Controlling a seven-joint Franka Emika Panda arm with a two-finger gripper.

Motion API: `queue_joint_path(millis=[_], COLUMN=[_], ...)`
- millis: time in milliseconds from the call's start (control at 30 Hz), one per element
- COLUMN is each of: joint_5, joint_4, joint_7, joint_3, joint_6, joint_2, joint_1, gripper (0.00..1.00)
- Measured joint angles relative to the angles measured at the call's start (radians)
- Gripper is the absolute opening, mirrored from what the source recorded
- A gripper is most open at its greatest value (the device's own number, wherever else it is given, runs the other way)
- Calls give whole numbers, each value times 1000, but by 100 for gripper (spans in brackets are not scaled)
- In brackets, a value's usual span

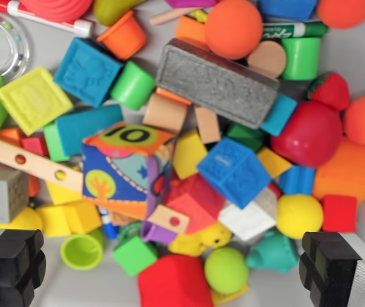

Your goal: Pick an object from the bin

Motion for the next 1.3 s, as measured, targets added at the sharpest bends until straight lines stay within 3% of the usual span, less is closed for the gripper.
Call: queue_joint_path(millis=[633, 900, 1300], joint_5=[0, 1, 5], joint_4=[-16, -65, -180], joint_7=[14, 55, 159], joint_3=[0, 3, 9], joint_6=[9, 45, 137], joint_2=[-3, -16, -43], joint_1=[1, 10, 30], gripper=[100, 100, 100])
